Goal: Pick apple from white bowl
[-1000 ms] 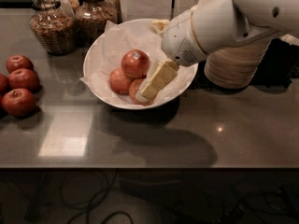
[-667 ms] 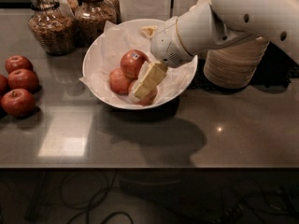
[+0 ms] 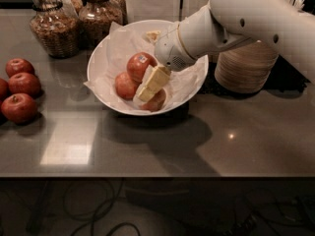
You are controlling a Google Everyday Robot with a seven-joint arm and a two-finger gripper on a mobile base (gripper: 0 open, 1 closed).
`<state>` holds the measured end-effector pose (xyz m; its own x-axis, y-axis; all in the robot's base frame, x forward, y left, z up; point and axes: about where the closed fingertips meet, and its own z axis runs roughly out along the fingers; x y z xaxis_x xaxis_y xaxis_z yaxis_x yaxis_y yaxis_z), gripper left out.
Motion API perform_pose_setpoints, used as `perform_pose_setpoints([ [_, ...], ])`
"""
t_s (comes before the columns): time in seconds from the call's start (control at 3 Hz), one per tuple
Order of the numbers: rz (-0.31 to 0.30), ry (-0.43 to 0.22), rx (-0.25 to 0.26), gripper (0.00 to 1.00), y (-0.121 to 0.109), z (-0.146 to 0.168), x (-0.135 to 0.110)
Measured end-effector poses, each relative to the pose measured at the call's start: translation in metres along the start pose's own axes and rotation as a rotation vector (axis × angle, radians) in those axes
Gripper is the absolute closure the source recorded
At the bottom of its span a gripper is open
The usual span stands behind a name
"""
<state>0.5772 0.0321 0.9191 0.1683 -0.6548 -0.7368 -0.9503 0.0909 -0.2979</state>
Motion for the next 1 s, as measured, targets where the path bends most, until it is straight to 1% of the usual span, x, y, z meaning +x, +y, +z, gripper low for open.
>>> perform_pose_setpoints([
  [0.33,0.014,-0.003,-0.013,0.0,-0.0043,0.0093,0.0072],
  [0.67,0.016,-0.004,-0.014,0.15,-0.0048,0.0104,0.0081],
  [1.0,0.016,-0.004,-0.015,0.38,-0.0048,0.0104,0.008],
])
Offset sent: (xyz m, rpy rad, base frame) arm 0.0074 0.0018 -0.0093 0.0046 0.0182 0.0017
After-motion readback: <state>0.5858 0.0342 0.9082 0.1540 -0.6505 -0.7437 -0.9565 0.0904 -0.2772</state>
